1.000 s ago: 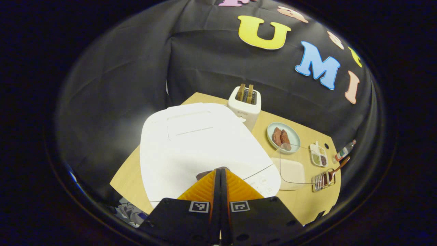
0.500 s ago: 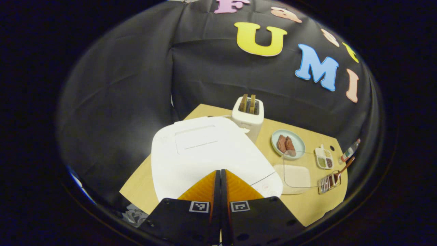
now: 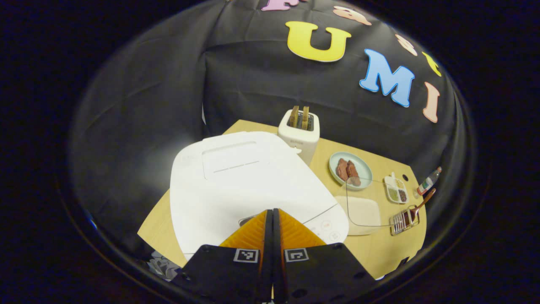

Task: Close the left gripper, press the button to open the rice cooker; take a wooden spoon from the chopstick holder with the right hand, scoop a spoonful of rice and pour it into the rice cooker, then put the wooden spoon back into the chopstick holder.

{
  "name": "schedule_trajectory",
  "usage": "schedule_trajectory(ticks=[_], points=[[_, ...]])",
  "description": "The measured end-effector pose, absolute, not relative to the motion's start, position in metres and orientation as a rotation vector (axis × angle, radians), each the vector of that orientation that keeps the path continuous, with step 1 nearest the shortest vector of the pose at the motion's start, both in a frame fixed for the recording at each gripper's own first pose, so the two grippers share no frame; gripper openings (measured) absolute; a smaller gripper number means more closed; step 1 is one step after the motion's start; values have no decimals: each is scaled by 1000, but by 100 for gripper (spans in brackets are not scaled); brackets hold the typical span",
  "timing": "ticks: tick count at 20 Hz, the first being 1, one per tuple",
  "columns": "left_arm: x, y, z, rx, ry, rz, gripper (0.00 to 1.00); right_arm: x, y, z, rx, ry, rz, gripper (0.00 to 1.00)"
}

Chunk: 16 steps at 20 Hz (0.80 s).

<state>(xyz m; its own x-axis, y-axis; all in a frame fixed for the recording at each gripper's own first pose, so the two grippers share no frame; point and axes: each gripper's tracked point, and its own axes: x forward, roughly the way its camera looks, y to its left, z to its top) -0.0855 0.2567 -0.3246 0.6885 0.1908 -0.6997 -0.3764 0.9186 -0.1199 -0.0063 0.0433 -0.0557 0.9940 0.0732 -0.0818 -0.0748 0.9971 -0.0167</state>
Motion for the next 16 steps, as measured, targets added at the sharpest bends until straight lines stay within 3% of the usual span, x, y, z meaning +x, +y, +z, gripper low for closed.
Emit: schedule_trajectory(ticks=[4, 9, 12, 16], points=[[-87, 259, -318, -278, 734, 326, 11, -6, 48, -55, -17, 81, 85, 95], [-65, 272, -194, -169, 362, 418, 12, -7, 43, -50, -27, 62, 73, 95], [-61, 248, -152, -262, 275, 345, 34, -4, 41, -53, -9, 72, 70, 95], [-61, 244, -137, -245, 239, 348, 69, -2, 36, -50, -15, 58, 62, 95]])
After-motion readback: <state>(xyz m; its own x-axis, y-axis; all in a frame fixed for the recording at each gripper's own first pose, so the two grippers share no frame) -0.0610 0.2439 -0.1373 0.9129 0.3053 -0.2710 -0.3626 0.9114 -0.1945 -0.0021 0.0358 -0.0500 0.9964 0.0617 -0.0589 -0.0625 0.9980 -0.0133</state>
